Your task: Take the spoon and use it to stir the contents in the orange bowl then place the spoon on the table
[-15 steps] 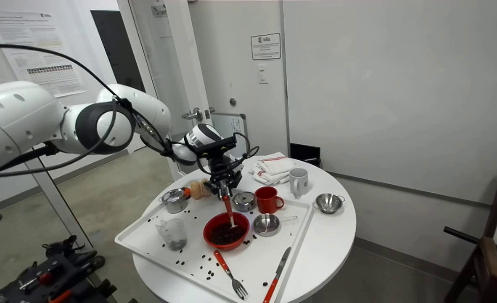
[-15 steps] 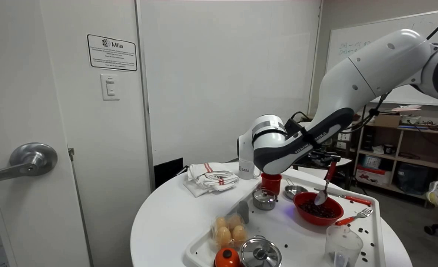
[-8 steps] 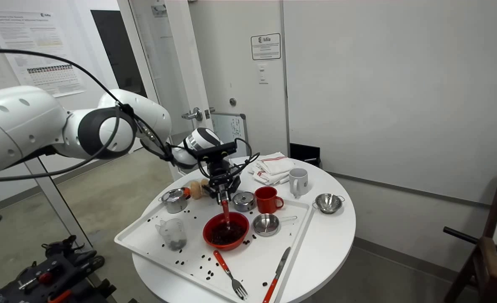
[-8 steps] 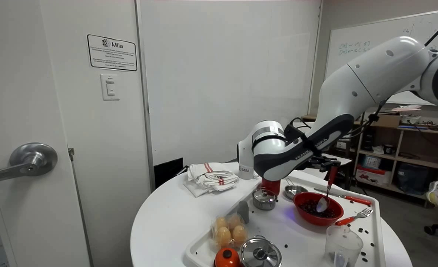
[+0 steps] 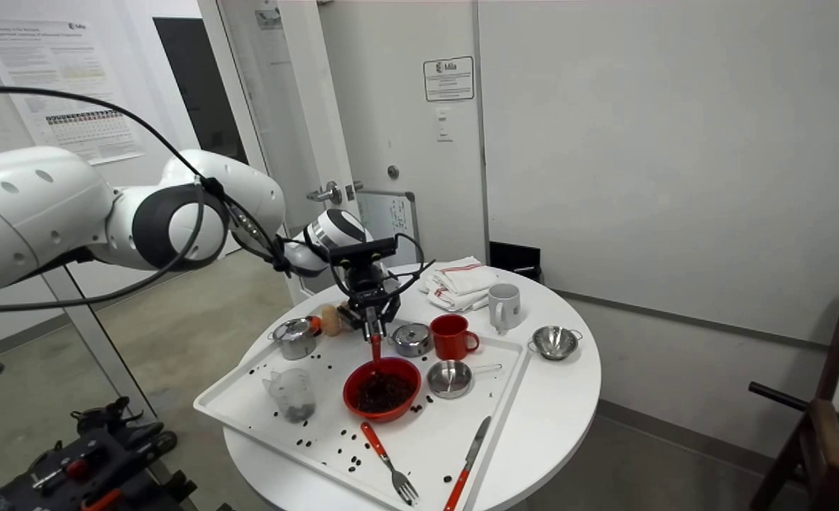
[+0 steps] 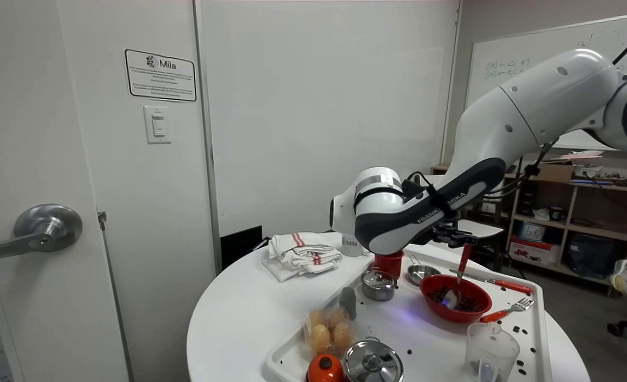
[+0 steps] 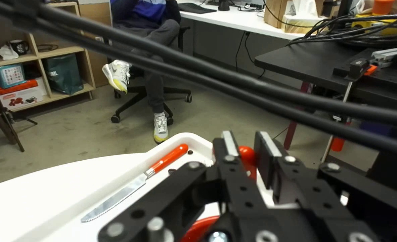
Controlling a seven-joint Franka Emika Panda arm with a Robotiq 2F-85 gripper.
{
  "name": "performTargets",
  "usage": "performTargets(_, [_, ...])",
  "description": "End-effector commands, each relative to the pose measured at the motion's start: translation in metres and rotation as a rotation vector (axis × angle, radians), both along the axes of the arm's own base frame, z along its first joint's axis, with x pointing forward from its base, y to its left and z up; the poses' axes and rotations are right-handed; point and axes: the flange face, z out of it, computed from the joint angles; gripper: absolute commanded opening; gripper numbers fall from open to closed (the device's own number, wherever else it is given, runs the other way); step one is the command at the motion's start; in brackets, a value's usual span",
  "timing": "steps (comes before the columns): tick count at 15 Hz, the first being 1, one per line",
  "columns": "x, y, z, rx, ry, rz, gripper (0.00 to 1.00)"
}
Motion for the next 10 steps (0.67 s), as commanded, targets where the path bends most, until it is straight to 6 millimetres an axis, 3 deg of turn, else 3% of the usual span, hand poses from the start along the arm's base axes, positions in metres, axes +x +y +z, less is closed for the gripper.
performTargets(1, [0.014,0.001,0.006,0.038,-0.048,0.009,0.08])
performTargets(10, [0.018,-0.051,0.006,-0.012,-0.088,-0.050,0.08])
